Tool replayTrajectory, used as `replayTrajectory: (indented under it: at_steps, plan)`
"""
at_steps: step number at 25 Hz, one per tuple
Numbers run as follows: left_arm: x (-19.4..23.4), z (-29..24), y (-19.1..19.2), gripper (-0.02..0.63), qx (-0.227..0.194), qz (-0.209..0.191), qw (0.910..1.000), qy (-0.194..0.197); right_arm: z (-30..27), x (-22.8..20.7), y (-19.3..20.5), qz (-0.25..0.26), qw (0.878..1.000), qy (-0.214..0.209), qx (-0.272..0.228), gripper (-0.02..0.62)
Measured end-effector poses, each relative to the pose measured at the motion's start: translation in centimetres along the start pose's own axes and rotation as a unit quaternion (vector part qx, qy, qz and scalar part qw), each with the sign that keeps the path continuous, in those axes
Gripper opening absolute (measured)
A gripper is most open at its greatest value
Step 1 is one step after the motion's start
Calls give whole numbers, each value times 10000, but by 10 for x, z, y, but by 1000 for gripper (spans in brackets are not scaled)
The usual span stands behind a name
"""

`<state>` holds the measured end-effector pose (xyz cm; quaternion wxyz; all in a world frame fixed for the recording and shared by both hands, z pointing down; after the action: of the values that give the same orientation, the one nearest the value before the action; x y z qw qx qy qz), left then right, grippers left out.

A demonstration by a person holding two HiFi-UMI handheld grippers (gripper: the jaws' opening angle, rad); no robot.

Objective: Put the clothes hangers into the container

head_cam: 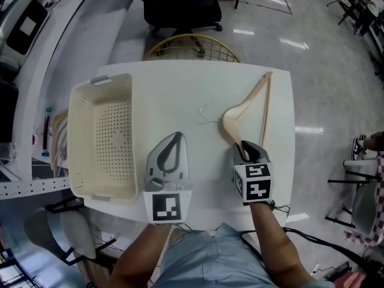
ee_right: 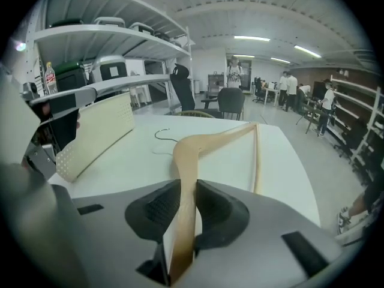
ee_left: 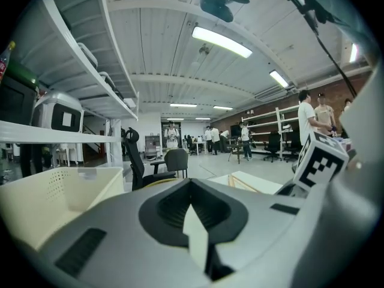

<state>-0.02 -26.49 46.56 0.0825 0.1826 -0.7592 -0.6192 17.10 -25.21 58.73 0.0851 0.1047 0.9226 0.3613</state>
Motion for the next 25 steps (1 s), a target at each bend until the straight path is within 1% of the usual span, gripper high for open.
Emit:
replayTrajectory:
  at_steps: [7, 13, 19, 23, 25]
  plan:
    - [-6, 19, -25, 11, -247, -91, 9994, -218, 33, 4, -43, 28, 9981, -275, -543, 89]
    - [-14, 41, -56, 11, -622, -161, 9965, -539, 65, 13, -74, 203, 9937, -653, -891, 89]
    - [-31, 71, -74, 11, -753, -232, 9932, -861, 90, 23, -77, 396, 9890, -1029, -989, 89]
    - [-35, 89, -77, 12, -796, -483, 9894, -1110, 101, 30, -75, 548, 9845, -1288, -1054, 89]
    - [-38, 98, -77, 11, -805, -462, 9879, -1245, 107, 33, -73, 620, 9823, -1411, -1062, 89]
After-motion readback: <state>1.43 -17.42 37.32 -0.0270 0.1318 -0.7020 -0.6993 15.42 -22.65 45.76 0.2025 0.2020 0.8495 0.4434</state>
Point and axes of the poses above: the fingertips, and each gripper's own axes: z backward along the fingers, x to its left, y out of its underside, the point moved 2 cm from there along z, backward along the fingers, and after that the axes turned 2 degrees about -z, right-handed, at the moved point
